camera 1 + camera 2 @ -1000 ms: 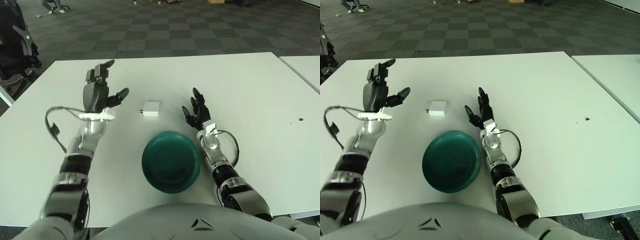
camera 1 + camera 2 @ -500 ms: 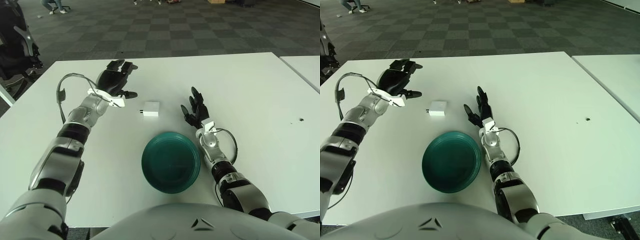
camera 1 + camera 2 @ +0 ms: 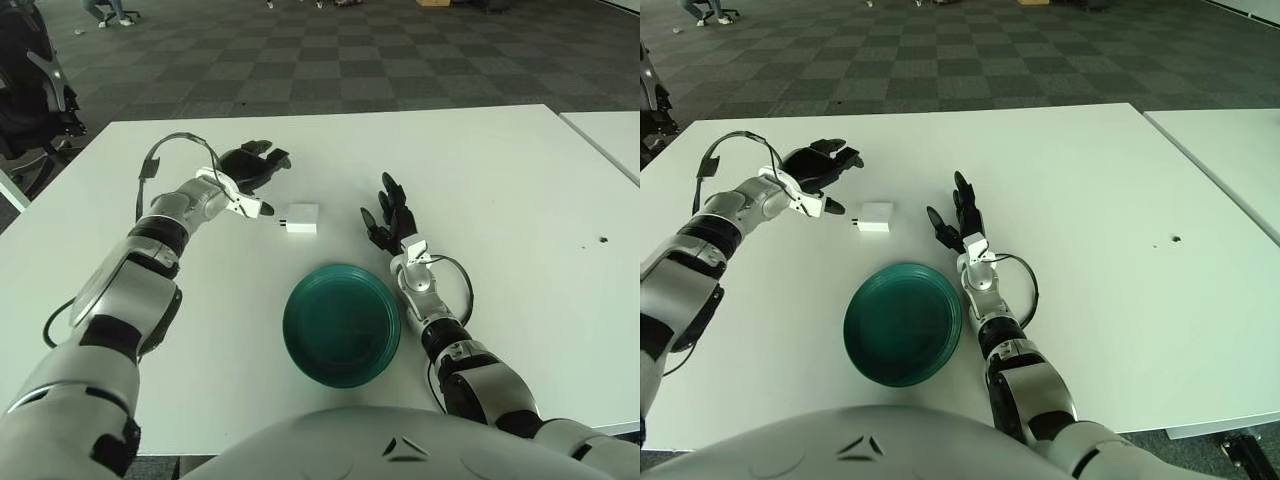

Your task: Put the charger into the plate.

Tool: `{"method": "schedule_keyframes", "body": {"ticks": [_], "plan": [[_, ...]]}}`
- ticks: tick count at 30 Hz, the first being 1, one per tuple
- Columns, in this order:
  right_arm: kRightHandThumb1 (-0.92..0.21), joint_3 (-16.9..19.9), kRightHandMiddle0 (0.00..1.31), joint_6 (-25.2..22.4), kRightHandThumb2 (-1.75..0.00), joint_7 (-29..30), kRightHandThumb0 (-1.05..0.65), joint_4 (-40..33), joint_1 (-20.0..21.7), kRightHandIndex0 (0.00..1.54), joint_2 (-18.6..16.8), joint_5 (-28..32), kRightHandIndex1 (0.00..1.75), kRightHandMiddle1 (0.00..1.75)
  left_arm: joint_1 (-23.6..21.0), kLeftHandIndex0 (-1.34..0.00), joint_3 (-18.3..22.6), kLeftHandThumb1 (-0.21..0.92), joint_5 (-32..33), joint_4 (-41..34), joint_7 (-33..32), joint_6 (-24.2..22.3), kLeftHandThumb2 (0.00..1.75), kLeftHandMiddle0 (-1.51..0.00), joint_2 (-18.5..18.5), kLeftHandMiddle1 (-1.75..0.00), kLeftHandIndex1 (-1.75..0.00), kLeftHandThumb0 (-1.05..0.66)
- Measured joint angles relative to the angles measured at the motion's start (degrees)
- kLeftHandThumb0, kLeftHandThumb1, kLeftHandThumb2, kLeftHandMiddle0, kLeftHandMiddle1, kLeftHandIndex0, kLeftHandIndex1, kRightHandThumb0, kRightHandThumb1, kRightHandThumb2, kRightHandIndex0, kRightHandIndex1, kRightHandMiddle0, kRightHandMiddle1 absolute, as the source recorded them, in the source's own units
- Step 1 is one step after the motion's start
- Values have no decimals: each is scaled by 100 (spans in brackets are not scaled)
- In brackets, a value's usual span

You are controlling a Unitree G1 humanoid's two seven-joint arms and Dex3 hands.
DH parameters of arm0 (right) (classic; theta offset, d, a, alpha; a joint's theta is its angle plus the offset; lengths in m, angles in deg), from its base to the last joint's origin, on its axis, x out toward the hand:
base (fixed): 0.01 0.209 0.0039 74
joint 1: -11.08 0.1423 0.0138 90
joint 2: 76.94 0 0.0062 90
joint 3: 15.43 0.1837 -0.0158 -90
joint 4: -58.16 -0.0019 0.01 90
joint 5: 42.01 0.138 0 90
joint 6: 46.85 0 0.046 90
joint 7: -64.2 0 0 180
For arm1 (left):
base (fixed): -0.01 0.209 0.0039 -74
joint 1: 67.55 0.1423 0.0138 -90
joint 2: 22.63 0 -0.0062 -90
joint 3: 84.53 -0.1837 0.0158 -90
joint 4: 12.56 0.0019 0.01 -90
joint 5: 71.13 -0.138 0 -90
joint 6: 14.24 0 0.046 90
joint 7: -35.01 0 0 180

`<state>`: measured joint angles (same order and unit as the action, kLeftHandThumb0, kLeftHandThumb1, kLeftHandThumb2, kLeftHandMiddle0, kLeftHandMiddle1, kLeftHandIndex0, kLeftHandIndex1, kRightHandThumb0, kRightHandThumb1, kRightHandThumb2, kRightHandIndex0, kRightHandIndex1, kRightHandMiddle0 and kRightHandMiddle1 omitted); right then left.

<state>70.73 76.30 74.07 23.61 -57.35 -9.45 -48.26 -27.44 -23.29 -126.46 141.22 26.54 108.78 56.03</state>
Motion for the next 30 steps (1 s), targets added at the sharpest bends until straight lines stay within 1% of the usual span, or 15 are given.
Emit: {"method": "schedule_keyframes", "body": {"ticks": [3, 6, 12, 14, 18, 20, 24, 30], "plan": [[-92, -2, 0, 0, -44, 51, -83, 4, 3, 10, -2, -2, 0, 20, -103, 0, -2, 92, 163, 145, 206, 156, 31, -20, 87, -6, -115, -105], [-92, -1, 0, 0, -43, 111, -84, 8, 3, 9, -4, -5, 0, 19, -186, 0, 14, 92, 416, 293, 471, 284, 30, -21, 202, -6, -113, -105], [-92, -1, 0, 0, -41, 194, -84, 10, 4, 9, -23, -6, 0, 20, -365, 0, 177, 92, 1011, 660, 1313, 374, 33, -21, 522, -6, -98, -103], [-92, -1, 0, 3, -40, 215, -83, 10, 5, 9, -36, -6, 0, 20, -420, 0, 218, 92, 1176, 748, 1603, 374, 37, -20, 606, -5, -91, -101], [-92, 1, 0, 19, -39, 238, -83, 10, 4, 9, -45, -6, 0, 20, -513, 0, 312, 92, 1464, 875, 2065, 370, 41, -20, 739, -5, -83, -99], [-92, 1, 0, 25, -40, 253, -84, 10, 4, 9, -47, -6, 0, 19, -550, 0, 353, 92, 1584, 902, 2267, 361, 50, -21, 778, -6, -78, -98], [-92, 3, 0, 39, -41, 283, -86, 14, 4, 10, -47, -6, 0, 20, -617, 0, 426, 92, 1822, 947, 2620, 356, 58, -22, 837, -7, -74, -98], [-92, 7, 0, 45, -38, 283, -84, 19, 4, 11, -47, -5, 1, 21, -641, 0, 471, 92, 2031, 987, 2902, 355, 69, -25, 895, -11, -71, -98]]}}
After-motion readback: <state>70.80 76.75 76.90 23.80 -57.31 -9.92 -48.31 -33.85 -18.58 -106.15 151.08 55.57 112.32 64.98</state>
